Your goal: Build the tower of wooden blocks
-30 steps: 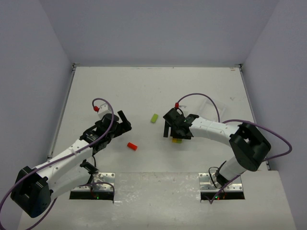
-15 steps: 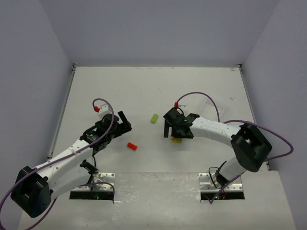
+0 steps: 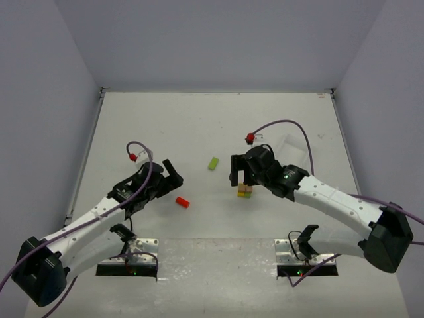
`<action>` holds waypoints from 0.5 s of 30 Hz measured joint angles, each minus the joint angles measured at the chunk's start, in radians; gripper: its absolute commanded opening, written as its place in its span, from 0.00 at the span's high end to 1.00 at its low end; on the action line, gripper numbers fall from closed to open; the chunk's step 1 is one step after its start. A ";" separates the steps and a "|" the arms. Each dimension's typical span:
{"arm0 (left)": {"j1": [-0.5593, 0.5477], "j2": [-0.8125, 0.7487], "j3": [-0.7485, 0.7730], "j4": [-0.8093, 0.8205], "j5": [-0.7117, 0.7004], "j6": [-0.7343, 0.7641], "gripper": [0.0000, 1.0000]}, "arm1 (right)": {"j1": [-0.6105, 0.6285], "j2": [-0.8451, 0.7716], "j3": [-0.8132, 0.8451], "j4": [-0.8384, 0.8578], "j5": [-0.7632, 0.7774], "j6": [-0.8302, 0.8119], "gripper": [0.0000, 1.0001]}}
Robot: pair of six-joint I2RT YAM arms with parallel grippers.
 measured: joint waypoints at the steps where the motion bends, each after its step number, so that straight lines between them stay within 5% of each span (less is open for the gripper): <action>1: -0.011 -0.004 -0.008 -0.006 0.008 -0.015 0.00 | 0.000 -0.015 -0.026 -0.001 0.004 -0.002 0.01; 15: -0.214 0.192 -0.036 -0.033 0.007 -0.251 0.06 | 0.004 -0.198 -0.219 -0.018 0.143 -0.010 0.01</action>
